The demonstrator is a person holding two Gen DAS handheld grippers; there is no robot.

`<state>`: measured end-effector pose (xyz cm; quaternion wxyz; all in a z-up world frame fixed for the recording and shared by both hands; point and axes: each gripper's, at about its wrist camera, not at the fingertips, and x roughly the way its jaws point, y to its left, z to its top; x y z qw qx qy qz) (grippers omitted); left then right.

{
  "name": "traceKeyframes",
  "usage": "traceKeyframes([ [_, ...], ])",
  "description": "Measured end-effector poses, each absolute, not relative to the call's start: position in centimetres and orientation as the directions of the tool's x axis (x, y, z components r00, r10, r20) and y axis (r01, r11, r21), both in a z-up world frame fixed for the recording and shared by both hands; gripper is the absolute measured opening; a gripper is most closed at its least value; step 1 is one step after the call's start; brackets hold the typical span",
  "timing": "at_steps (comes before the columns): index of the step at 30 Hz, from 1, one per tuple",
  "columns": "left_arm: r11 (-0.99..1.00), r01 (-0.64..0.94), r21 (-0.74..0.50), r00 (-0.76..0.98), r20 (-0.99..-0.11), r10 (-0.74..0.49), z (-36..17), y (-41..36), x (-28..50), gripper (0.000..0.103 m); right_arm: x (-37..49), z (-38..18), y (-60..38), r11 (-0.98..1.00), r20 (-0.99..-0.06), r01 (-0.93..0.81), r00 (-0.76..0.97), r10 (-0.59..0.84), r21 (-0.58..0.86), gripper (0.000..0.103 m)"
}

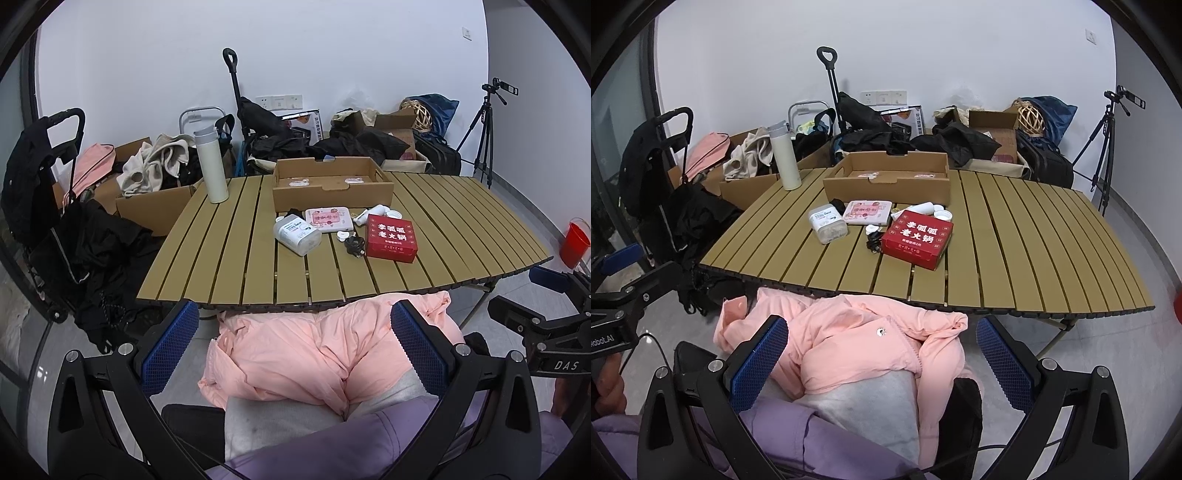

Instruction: Organize objects

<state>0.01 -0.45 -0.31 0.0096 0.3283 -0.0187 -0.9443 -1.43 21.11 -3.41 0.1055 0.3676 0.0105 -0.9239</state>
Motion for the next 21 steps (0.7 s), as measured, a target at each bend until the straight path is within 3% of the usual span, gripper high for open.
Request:
traceKeyframes([
  [13, -1.0, -0.013, 0.024, -0.74, -0.673, -0.006, -1.9, -0.6, -1.2, 0.103, -1.9, -4.3, 21.3, -0.975, -0.692, 0.209, -0.693, -0.203, 0.077, 0.103],
  [16, -1.0, -0.03, 0.006, -0.711, -0.703, 0.017, -3.1, -0.7, -2.6, 0.103, -2.9, -6.3, 21.4, -0.979, -0.73, 0.196, -0.659, -0.179, 0.063, 0.103],
  [20, -0.985, -0.164, -0.046, -0.648, -0.748, 0.143, -5.3, 0.0, -7.3, 0.103, -5.5, -9.6, 22.7, -0.97, -0.788, 0.206, -0.573, -0.225, 0.127, 0.102],
  [21, -0.976, -0.216, -0.04, -0.624, -0.763, 0.169, -6.1, 0.7, -9.0, 0.103, -6.2, -9.9, 23.0, -0.968, -0.789, 0.213, -0.569, -0.231, 0.13, 0.097],
])
